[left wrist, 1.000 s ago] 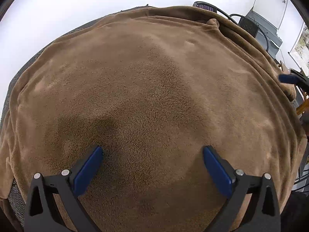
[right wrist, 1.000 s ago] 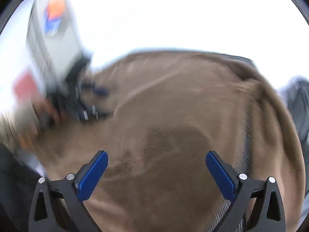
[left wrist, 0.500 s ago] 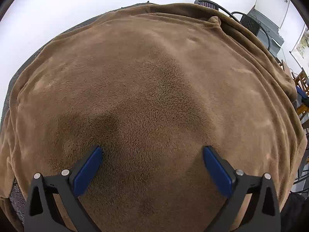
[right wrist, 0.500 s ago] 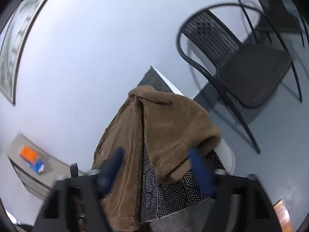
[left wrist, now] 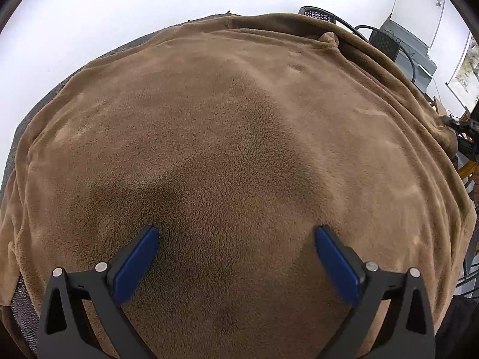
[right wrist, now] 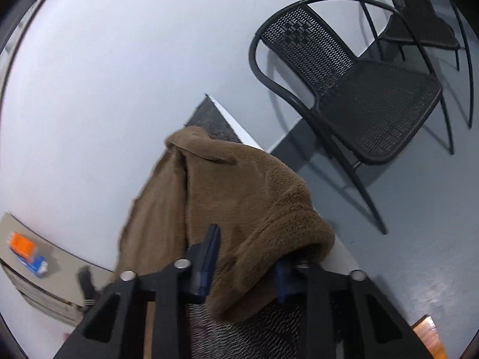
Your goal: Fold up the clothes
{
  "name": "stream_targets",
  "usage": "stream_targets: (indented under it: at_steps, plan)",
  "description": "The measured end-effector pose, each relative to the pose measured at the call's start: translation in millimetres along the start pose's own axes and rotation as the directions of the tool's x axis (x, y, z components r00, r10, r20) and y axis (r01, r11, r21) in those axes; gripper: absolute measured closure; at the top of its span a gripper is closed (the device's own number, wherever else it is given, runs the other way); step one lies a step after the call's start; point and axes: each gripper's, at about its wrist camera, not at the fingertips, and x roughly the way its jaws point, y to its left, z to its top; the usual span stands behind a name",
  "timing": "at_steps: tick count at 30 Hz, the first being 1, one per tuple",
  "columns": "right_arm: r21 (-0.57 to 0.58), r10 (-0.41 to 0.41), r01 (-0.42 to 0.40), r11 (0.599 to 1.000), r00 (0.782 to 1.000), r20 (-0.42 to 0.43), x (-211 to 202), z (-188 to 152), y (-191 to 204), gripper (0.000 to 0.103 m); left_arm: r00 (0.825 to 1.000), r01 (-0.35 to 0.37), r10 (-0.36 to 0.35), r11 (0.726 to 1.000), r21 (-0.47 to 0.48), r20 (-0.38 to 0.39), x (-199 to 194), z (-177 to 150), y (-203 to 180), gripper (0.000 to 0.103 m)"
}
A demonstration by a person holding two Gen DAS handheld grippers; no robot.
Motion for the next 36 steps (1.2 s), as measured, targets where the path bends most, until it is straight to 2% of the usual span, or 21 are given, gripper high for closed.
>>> stream_targets:
  at_steps: [3,6,9,13,17,20,22,26,28,31,34,36]
  plan:
    - [-0.044,-0.048,0.049,0.998,0.998,0.031,1,8,7,0.094,1.0,0.002,-0.002,1.0,0.003,0.004,3,4,1,0.0]
    - [-0.131,-0.087,0.104,0.986,0.988,0.13,-17,30,29,0.095,1.0,0.005,-0.005,1.0,0.005,0.006,4,3,1,0.0]
    - [-0.215,-0.093,0.148,0.965,0.965,0.245,-40,63,60,0.095,1.0,0.006,-0.006,1.0,0.006,0.012,-4,-12,-5,0.0]
    - [-0.295,-0.076,0.2,0.934,0.921,0.382,-70,114,101,0.095,1.0,0.007,-0.007,1.0,0.006,0.022,-10,-16,-3,0.0]
    - [-0.275,-0.062,0.209,0.939,0.885,0.46,-87,163,124,0.096,1.0,0.009,-0.009,1.0,0.006,0.026,-12,-19,-2,0.0]
    - [-0.26,-0.062,0.211,0.942,0.873,0.483,-88,194,142,0.096,0.999,0.013,-0.013,1.0,0.008,0.031,-15,-23,2,0.0]
    - [-0.268,-0.054,0.207,0.941,0.873,0.485,-83,209,161,0.096,0.999,0.018,-0.019,1.0,0.01,0.032,-18,-29,5,0.0]
    - [-0.322,0.002,0.164,0.932,0.888,0.459,-72,220,208,0.096,0.999,0.034,-0.034,0.999,0.001,0.02,-18,-27,10,0.0]
    - [-0.384,0.042,0.147,0.911,0.896,0.442,-65,216,243,0.096,0.998,0.061,-0.061,0.998,-0.02,0.015,-24,-26,13,0.0]
    - [-0.475,0.109,0.104,0.874,0.911,0.399,-53,204,297,0.096,0.993,0.112,-0.109,0.992,-0.06,0.051,-40,-27,23,0.0]
    - [-0.557,0.181,0.038,0.83,0.926,0.332,-37,188,351,0.096,0.987,0.139,-0.128,0.985,-0.101,0.102,-59,-28,39,0.0]
    - [-0.612,0.219,-0.016,0.791,0.941,0.259,-21,167,384,0.096,0.982,0.145,-0.127,0.981,-0.129,0.137,-71,-28,53,0.0]
